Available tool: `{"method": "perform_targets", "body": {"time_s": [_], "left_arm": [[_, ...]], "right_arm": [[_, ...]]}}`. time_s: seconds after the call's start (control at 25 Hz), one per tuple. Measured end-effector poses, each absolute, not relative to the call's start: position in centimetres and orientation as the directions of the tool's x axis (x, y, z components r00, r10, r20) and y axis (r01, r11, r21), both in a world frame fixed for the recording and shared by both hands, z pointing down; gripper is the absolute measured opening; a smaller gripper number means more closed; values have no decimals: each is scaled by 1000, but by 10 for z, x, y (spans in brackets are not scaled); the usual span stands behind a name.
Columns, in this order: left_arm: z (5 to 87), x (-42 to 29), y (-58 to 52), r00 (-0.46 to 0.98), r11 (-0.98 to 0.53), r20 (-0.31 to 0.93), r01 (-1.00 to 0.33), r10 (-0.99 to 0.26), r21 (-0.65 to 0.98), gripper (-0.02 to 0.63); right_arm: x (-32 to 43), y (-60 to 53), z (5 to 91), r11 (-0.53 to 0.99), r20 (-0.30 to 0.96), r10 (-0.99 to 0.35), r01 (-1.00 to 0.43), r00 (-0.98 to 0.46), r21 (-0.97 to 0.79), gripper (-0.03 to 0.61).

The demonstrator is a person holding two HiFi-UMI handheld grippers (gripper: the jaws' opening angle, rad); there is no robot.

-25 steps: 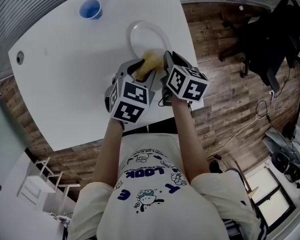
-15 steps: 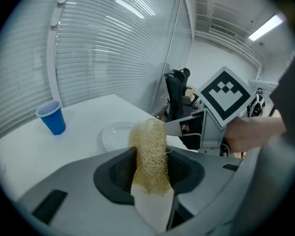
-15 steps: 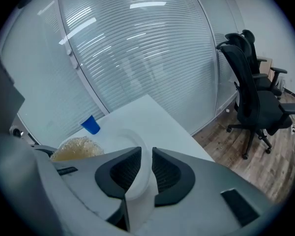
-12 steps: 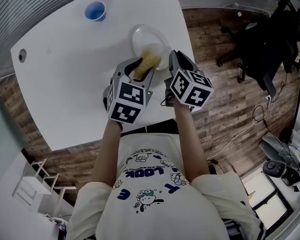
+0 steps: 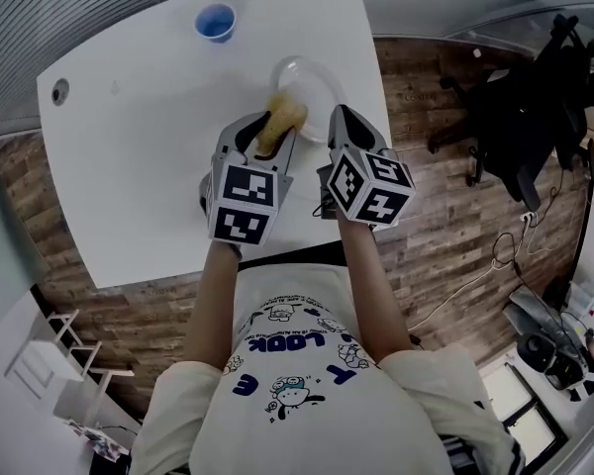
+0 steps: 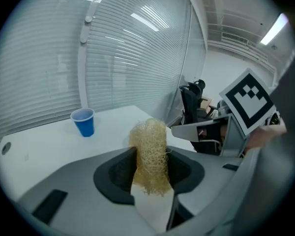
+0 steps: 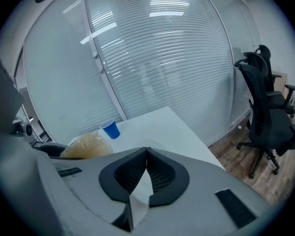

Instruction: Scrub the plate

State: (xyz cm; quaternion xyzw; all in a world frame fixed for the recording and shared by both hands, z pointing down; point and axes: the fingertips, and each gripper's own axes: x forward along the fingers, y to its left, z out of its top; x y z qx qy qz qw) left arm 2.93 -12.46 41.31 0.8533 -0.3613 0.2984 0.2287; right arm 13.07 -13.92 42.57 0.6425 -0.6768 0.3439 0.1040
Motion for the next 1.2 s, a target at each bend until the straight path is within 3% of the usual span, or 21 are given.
{"method": "perform_targets", "body": {"time_s": [0.32, 0.92, 1.2], "left_arm": [[404, -19, -131, 463, -469, 640, -865, -612, 177, 181], [440, -68, -123, 312, -258, 700, -948, -643, 186, 181], [458, -74, -123, 290, -233, 726, -955, -624, 181, 181]], "right_arm": [[86, -145, 410, 59, 551, -798, -942, -243, -330, -6], [38, -140, 423, 164, 577, -744, -930, -336, -329, -6], [35, -136, 433, 163, 597, -729, -932, -336, -325, -6]]}}
